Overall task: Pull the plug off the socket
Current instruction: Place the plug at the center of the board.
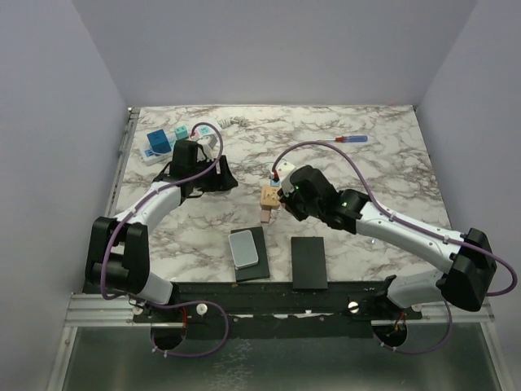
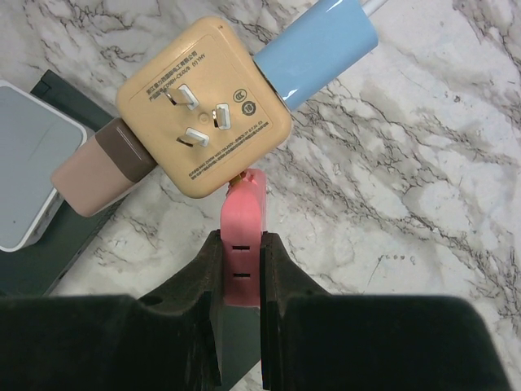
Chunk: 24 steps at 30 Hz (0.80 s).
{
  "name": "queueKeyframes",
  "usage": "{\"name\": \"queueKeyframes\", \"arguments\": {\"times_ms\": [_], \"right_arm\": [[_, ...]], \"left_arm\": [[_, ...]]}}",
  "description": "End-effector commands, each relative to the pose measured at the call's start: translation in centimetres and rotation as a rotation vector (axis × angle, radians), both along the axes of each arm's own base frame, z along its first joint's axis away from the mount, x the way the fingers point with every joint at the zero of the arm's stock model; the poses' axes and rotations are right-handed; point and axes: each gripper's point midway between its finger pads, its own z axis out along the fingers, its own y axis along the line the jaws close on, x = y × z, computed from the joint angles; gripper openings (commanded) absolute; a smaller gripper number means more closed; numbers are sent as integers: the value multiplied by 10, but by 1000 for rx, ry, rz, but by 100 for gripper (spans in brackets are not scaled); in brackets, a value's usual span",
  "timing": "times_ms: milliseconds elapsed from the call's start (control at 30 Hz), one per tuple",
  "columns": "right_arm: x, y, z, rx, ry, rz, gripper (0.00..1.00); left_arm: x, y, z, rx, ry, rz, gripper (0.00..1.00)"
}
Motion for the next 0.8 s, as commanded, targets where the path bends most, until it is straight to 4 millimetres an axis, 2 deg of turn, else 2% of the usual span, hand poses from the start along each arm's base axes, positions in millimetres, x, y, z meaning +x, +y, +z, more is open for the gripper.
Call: {"name": "queueKeyframes", "arguments": {"times_ms": [0, 100, 233, 300, 600, 700, 767], "right_arm": [[8, 10, 26, 130, -70, -33, 1], [10, 3, 27, 133, -87, -68, 1], [21, -15, 34, 122, -158, -176, 1], [20, -18, 37, 144, -159, -207, 1], [18, -17, 40, 180, -178, -192, 1], [17, -18, 40, 182, -178, -190, 1], [17, -18, 39, 182, -177, -189, 1]], "left_arm": [[14, 41, -17, 241, 16, 115, 0], [14, 55, -27, 319, 32, 144, 1], [9, 79, -53, 468, 103, 173, 1], [6, 85, -63, 509, 140, 176, 1], [-12, 69, -102, 467, 280, 78, 1], [-16, 69, -110, 476, 318, 64, 1], [-18, 73, -113, 503, 334, 67, 5]]}}
